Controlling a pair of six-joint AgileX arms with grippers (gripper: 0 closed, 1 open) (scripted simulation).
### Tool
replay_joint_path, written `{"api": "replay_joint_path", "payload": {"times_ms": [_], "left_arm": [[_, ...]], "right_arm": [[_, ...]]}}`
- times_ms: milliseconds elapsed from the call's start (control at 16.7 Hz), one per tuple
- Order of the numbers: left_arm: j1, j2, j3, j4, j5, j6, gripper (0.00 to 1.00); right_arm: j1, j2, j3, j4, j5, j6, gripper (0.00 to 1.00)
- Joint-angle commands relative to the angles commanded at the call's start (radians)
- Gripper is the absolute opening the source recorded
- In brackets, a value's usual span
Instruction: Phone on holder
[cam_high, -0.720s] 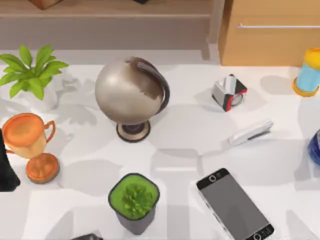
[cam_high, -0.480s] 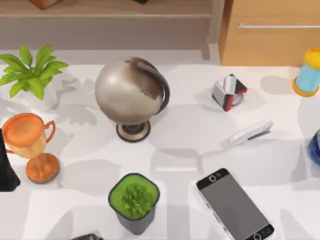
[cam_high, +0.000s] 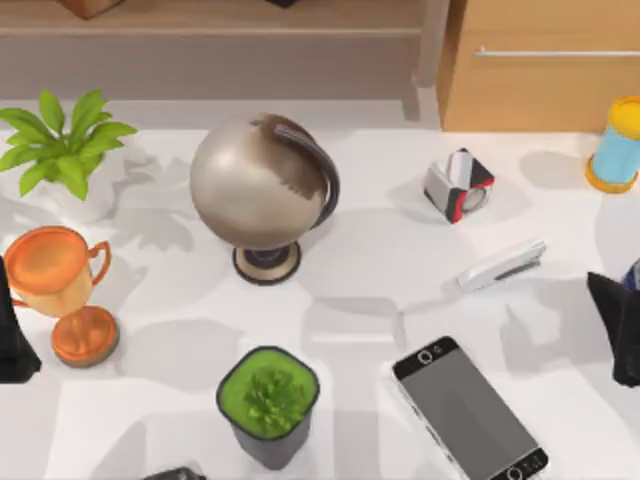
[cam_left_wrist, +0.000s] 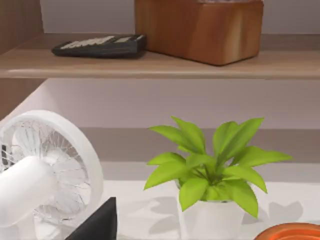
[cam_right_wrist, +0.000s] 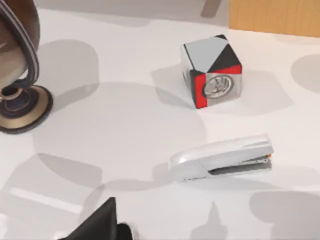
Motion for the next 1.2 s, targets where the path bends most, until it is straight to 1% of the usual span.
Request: {"api": "replay_joint_path", "payload": {"times_ms": [300,480,660,900,1200], "left_arm": [[0.000,0.000,0.000,0.000,0.000,0.000,1.00],[0.000,0.000,0.000,0.000,0.000,0.000,1.00],[0.000,0.000,0.000,0.000,0.000,0.000,1.00],[0.000,0.000,0.000,0.000,0.000,0.000,1.00],[0.000,0.000,0.000,0.000,0.000,0.000,1.00]], "right_arm": [[0.204,0.543,0.300,-0.292,0.005,0.060,1.00],[0.274,0.801,0.461,-0.446,0.000,0.068,1.00],[0.308,1.000,0.598,-0.560,-0.007,0.060,1.00],[0.315,1.140,0.704,-0.640,-0.014,0.042,1.00],[0.310,1.145,0.709,-0.643,-0.014,0.041,1.00]]}}
